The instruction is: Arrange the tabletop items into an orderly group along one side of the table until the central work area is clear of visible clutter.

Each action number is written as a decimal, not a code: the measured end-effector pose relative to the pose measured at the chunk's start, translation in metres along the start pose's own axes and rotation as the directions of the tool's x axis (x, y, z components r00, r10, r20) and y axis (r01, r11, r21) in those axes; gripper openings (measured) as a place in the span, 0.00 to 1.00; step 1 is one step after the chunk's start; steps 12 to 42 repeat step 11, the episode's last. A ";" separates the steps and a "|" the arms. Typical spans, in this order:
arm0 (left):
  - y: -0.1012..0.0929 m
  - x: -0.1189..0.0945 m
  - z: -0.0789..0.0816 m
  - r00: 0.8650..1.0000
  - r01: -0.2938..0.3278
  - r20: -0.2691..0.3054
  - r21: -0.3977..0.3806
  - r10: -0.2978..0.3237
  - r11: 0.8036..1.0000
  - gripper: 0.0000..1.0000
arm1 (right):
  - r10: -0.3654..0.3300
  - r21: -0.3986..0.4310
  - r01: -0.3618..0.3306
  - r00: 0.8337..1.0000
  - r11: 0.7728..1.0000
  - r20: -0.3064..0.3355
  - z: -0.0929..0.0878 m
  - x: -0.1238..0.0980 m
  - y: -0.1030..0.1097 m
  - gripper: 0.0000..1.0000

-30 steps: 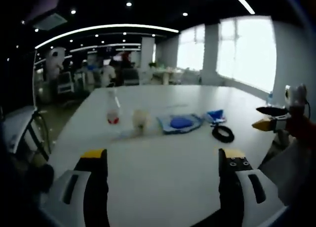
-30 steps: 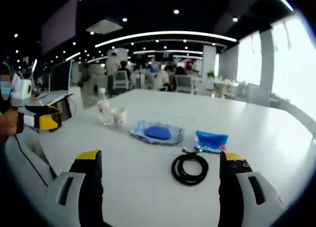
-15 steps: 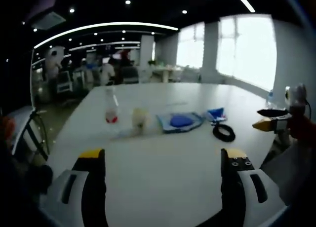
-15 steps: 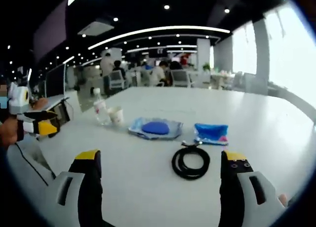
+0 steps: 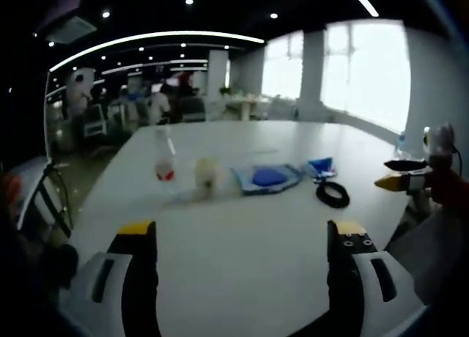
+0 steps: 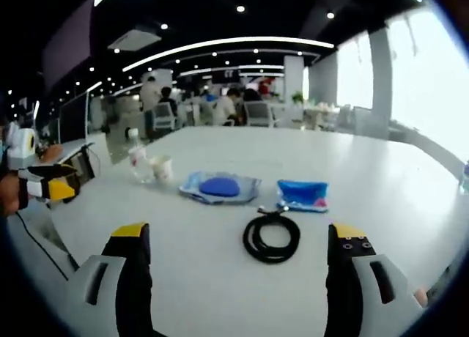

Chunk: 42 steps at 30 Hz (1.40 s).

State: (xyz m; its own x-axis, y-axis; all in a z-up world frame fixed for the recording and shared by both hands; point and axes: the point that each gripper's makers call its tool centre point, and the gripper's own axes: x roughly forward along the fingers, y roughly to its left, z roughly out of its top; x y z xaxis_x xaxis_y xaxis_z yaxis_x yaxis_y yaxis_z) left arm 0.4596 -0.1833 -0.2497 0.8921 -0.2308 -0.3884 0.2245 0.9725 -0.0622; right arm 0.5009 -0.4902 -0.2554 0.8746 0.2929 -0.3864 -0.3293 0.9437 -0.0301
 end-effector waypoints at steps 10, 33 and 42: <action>0.003 0.000 0.000 1.000 -0.002 0.004 -0.009 0.002 1.000 0.93 | -0.003 -0.024 0.003 1.000 1.000 -0.007 0.002 0.006 0.001 1.00; 0.003 0.000 0.000 1.000 0.000 0.006 -0.014 0.000 1.000 0.93 | -0.002 -0.027 0.002 1.000 1.000 -0.010 0.001 0.005 0.001 1.00; 0.003 0.000 0.000 1.000 0.000 0.006 -0.014 0.000 1.000 0.93 | -0.002 -0.027 0.002 1.000 1.000 -0.010 0.001 0.005 0.001 1.00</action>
